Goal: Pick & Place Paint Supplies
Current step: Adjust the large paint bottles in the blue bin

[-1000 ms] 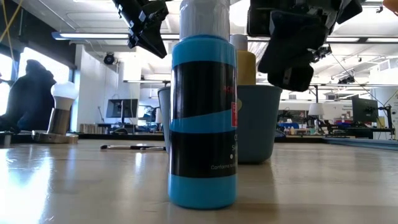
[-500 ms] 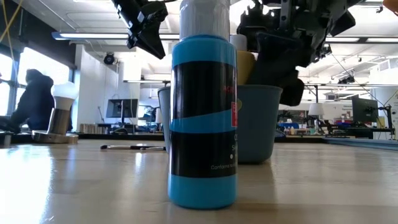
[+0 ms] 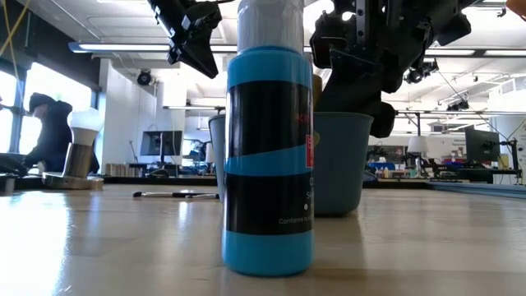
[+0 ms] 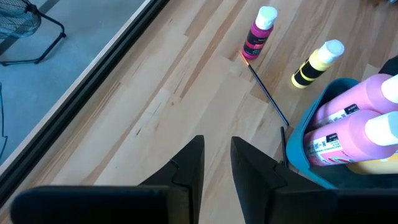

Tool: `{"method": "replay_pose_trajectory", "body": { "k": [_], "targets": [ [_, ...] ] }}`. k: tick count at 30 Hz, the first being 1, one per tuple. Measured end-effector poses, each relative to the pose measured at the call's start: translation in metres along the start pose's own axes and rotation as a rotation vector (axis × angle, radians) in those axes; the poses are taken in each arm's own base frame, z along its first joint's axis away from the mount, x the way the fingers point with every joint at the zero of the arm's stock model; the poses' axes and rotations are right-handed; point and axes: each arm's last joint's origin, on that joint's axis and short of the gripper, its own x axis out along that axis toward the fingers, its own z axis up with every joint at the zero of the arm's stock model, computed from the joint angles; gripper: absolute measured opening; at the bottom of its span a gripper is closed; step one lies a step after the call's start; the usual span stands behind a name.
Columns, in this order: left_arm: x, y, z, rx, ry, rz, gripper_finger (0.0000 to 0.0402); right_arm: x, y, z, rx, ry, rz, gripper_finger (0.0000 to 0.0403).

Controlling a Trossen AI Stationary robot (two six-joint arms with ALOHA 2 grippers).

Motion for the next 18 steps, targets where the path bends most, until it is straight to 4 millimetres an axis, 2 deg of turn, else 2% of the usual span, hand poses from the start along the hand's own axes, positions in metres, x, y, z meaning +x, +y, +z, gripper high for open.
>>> {"method": "replay_pose_trajectory", "body": {
  "k": [18],
  "targets": [
    [0.0000,0.0000,0.0000,0.000,0.000,0.000,0.0076,-0.0001,-0.0100,0.0096,0.029,-0.088,-0.091,0.0002]
  ]
}}
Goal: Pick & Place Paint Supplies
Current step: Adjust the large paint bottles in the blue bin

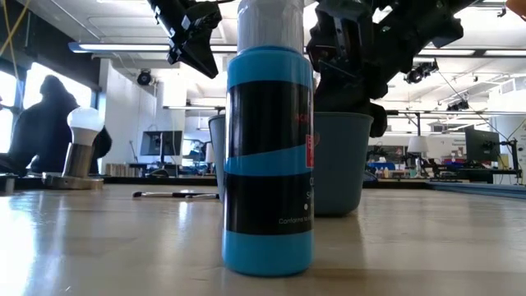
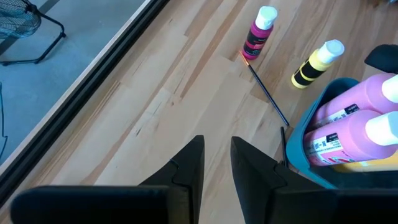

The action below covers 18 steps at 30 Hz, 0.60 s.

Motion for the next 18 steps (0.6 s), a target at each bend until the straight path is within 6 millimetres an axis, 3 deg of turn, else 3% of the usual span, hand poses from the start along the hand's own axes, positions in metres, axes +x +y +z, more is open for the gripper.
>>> {"method": "replay_pose_trajectory", "body": {
  "k": [18],
  "targets": [
    [0.0000,0.0000,0.0000,0.000,0.000,0.000,0.0076,0.0002,-0.0022,0.0025,0.030,-0.044,-0.039,0.0002]
  ]
}}
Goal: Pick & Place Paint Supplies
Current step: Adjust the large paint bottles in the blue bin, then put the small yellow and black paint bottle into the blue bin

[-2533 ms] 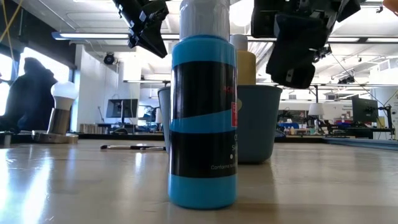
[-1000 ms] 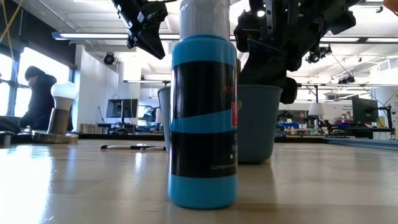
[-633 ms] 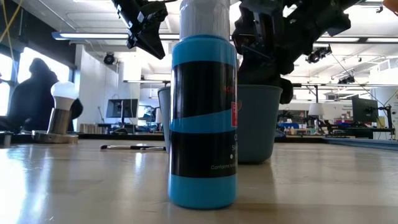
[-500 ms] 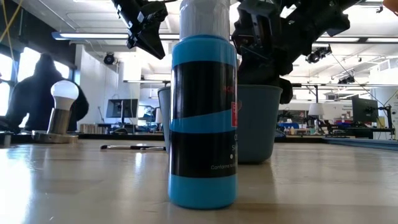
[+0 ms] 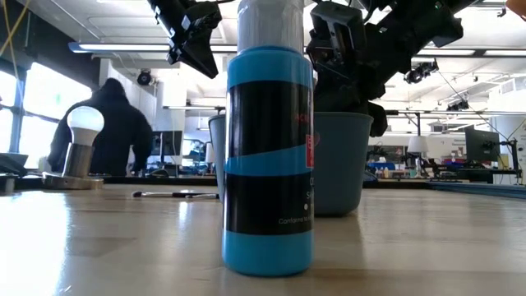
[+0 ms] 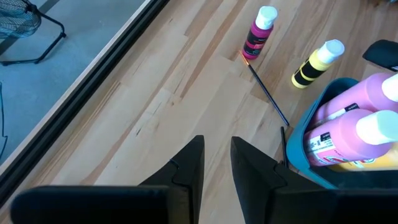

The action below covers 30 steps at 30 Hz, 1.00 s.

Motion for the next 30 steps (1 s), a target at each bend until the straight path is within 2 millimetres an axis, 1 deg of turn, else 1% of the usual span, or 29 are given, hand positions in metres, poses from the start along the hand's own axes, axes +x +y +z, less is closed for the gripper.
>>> {"method": "replay_pose_trajectory", "body": {
  "k": [9,12,15,20,25,30],
  "targets": [
    [0.000,0.000,0.000,0.000,0.000,0.000,0.0076,0.000,0.002,-0.002,-0.005,0.081,0.076,0.0002],
    [0.000,0.000,0.000,0.000,0.000,0.000,0.0076,-0.004,0.004,-0.002,-0.023,0.095,0.096,0.0002],
    [0.000,0.000,0.000,0.000,0.001,0.000,0.0077,-0.014,0.006,0.003,-0.041,0.084,0.111,0.0002],
    [0.000,0.000,-0.001,0.001,0.009,-0.004,0.0077,-0.041,0.003,0.016,-0.051,0.069,0.096,0.0002],
    [0.000,0.000,-0.001,0.001,0.010,-0.005,0.0077,-0.078,-0.003,0.027,-0.044,0.046,0.062,0.0002],
    [0.000,0.000,-0.002,0.001,0.017,-0.005,0.0076,-0.112,-0.010,0.032,-0.054,-0.019,-0.010,0.0002]
  ]
}}
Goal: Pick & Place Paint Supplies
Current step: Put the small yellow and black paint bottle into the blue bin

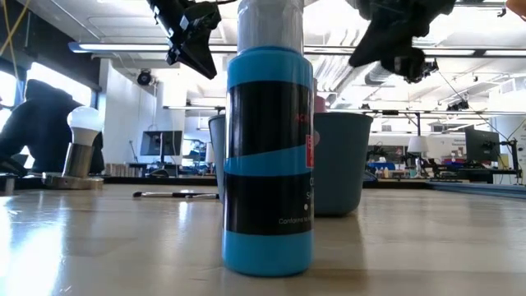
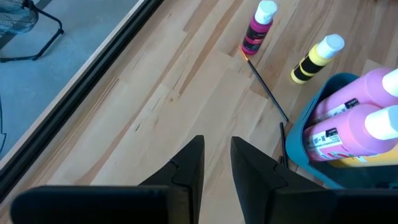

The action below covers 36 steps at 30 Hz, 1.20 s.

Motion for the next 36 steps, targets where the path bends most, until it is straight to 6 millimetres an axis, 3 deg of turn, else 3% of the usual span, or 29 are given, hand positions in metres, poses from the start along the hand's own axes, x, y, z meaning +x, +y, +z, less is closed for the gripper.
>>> {"method": "replay_pose_trajectory", "body": {
  "k": [7,22,36],
  "targets": [
    [0.000,0.000,0.000,0.000,0.001,-0.004,0.0077,-0.024,-0.010,0.000,-0.006,-0.052,-0.111,0.0002],
    [0.000,0.000,0.000,0.000,-0.001,-0.002,0.0076,-0.020,-0.030,0.008,-0.022,-0.041,-0.234,0.0002],
    [0.000,0.000,0.000,-0.001,-0.002,0.002,0.0077,-0.019,-0.031,0.011,-0.016,-0.068,-0.233,0.0002]
  ]
}}
